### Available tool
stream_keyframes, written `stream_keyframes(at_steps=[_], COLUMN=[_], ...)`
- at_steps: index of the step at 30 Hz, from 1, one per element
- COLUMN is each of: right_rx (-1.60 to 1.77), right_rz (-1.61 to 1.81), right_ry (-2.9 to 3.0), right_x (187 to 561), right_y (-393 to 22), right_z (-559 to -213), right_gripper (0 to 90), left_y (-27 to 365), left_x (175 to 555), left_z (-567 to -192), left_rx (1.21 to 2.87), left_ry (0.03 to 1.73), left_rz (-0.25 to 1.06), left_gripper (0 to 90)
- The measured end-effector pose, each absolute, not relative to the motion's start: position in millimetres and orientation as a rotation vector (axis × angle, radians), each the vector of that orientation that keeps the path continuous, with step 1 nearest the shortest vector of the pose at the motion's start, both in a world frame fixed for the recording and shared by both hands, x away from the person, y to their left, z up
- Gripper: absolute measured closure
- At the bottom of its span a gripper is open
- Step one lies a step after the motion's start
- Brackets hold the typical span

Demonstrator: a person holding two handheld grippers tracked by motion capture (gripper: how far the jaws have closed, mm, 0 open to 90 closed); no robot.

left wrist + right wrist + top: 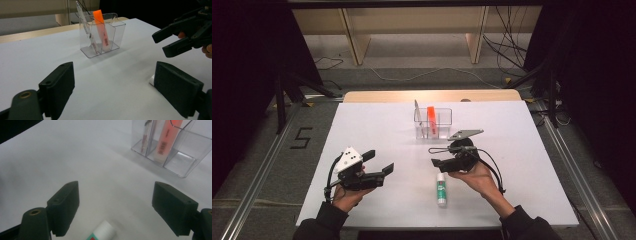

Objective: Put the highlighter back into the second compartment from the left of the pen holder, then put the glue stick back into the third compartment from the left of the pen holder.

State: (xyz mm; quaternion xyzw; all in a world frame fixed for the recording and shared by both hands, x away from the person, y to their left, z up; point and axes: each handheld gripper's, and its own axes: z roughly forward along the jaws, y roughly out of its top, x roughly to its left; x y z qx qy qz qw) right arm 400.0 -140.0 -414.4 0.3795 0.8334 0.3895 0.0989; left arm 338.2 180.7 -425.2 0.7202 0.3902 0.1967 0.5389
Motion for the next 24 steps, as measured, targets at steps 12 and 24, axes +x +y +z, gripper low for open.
stream_keyframes(at_steps=[12,24], right_rx=[1.135,1.155], right_rz=[1.129,1.11], right_ry=[2.503,2.533], right_x=[391,384], right_y=[-142,-144], right_z=[-423,-426], right_gripper=[21.5,20.3], left_y=[180,181], left_x=[339,338], left_z=[-425,-425], left_rx=[1.714,1.713], left_ry=[0.926,0.929], left_rz=[0.464,0.468], left_gripper=[16.5,16.4])
